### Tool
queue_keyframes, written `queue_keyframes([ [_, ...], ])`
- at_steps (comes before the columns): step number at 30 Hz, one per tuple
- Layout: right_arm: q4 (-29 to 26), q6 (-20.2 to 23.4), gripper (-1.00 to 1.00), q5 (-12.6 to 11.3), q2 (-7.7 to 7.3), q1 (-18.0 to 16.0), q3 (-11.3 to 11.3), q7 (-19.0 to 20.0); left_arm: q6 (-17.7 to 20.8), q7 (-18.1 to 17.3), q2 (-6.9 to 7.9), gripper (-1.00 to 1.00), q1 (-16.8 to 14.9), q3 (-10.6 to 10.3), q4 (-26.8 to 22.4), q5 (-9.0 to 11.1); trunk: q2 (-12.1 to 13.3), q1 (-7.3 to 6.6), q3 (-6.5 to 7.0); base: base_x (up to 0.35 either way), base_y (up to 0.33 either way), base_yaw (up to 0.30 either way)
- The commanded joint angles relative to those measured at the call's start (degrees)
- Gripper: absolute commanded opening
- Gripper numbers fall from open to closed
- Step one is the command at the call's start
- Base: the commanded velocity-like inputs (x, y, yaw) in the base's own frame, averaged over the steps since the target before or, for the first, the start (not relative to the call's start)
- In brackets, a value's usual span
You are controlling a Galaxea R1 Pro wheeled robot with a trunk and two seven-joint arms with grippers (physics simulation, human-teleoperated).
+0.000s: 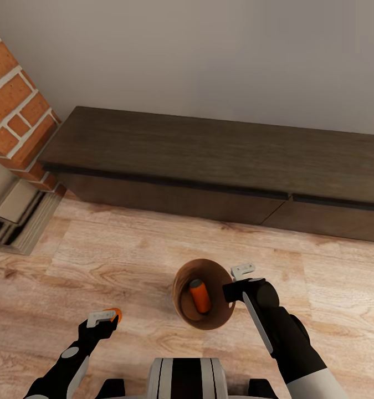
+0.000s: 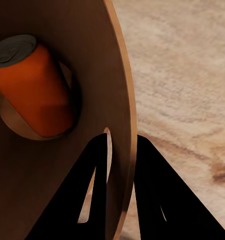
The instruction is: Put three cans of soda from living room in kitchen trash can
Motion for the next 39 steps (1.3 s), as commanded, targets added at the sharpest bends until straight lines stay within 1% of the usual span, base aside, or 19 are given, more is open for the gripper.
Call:
queue_keyframes([
  [1, -0.1, -0.3, -1.00, -1.4, 0.02, 0.0, -0.1, 0.8, 0.0, 0.0, -0.01, 1.00, 0.0, 0.0, 0.0, 0.0, 0.0, 1.09, -0.01, -0.007, 0.000, 0.000],
  [6, -0.1, -0.3, -1.00, -1.4, 0.02, 0.0, -0.1, 0.8, 0.0, 0.0, -0.01, 1.00, 0.0, 0.0, 0.0, 0.0, 0.0, 1.09, -0.01, -0.003, 0.000, 0.000],
  [10, -0.1, -0.3, -1.00, -1.4, 0.02, 0.0, -0.1, 0.8, 0.0, 0.0, -0.01, 1.00, 0.0, 0.0, 0.0, 0.0, 1.6, 0.21, 0.71, 0.000, 0.000, 0.000],
  [14, -0.1, -0.3, -1.00, -1.4, 0.02, 0.0, -0.1, 0.8, 0.0, 0.0, -0.01, 1.00, 0.0, 0.0, 0.0, 0.0, 1.6, 0.21, 0.71, 0.000, 0.000, 0.000],
  [18, -0.1, -0.3, -1.00, -1.4, 0.02, 0.0, -0.1, 0.8, 0.0, 0.0, -0.01, 1.00, 0.0, 0.0, 0.0, 0.0, 3.2, -0.67, 1.43, 0.000, 0.000, 0.000],
  [22, -0.1, -0.3, -1.00, -1.4, 0.02, 0.0, -0.1, 0.8, 0.0, 0.0, -0.01, 1.00, 0.0, -0.1, 0.0, 0.0, 3.2, -0.67, 1.43, 0.000, 0.000, 0.000],
  [27, -0.1, -0.3, -1.00, -1.4, 0.02, 0.0, -0.1, 0.8, 0.0, 0.0, -0.01, 1.00, 0.0, -0.1, 0.0, 0.0, 5.2, -1.77, 2.33, 0.000, 0.000, 0.000],
  [39, -0.1, -0.4, -1.00, -1.4, 0.02, 0.0, -0.1, 0.8, 0.0, 0.0, -0.01, 1.00, 0.0, -0.1, 0.0, 0.0, 5.2, -1.77, 2.33, 0.000, 0.000, 0.000],
])
